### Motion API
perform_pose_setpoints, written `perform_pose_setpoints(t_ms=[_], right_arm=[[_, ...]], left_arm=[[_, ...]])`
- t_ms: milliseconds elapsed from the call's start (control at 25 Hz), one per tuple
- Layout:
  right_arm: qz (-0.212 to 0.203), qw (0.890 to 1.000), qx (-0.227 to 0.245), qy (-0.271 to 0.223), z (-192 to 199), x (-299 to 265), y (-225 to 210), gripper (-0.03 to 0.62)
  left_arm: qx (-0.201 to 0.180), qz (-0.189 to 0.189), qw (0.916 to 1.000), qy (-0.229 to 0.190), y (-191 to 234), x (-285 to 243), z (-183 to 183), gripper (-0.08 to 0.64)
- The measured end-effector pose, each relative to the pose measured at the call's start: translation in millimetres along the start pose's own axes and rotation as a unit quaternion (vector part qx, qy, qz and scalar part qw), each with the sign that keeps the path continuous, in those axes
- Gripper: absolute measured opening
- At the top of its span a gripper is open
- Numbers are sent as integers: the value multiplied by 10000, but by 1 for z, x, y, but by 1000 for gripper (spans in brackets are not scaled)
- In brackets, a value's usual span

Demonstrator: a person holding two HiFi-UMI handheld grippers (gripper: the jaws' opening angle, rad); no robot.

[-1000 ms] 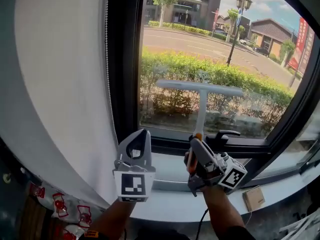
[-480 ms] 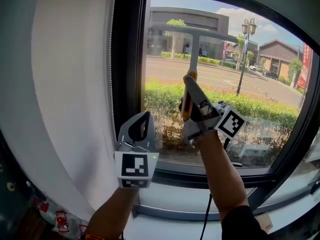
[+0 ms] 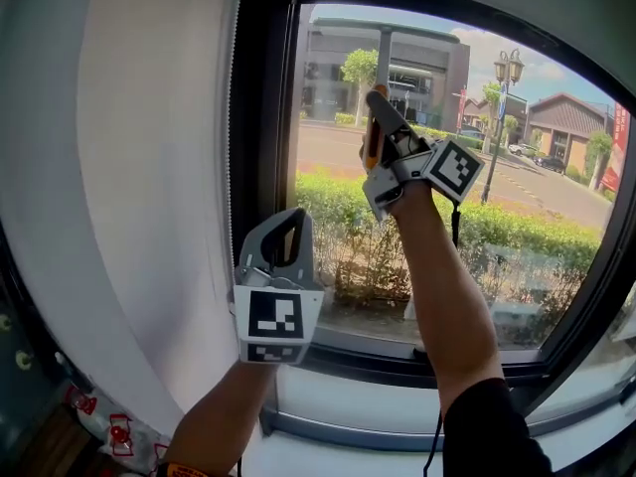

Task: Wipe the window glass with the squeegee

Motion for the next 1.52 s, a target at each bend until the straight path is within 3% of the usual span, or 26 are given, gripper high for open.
perform_pose_setpoints(t_ms=[240, 400, 720, 1040, 1360, 1520], right_arm=[[-134, 9999, -83, 60, 3, -1, 1, 49], [-135, 9995, -167, 219, 31, 23, 1, 49], [133, 9979, -424, 463, 81, 82, -9, 49], [430, 9936, -692, 789, 135, 140, -18, 49], [491, 9934, -531, 888, 135, 146, -19, 49], [353, 9959, -274, 789, 108, 142, -14, 49]], left_arm=[[128, -47, 9998, 131, 1, 2, 8, 14], [241, 14, 9993, 295, -12, 9, 29, 14], [554, 208, 9958, 698, -45, 20, 72, 14], [615, 101, 9931, 991, -56, 32, 99, 14], [567, 94, 9934, 997, -56, 30, 103, 14], [526, 95, 9954, 789, -53, 20, 81, 14]])
Point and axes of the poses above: the fingertips, and each gripper's own axes: x backward along the fingers, y to its left, z out of its underside, the point moved 5 cm from there along x, backward along the fingers, and after that the axes turned 10 degrees about z, right-handed, at the moved point
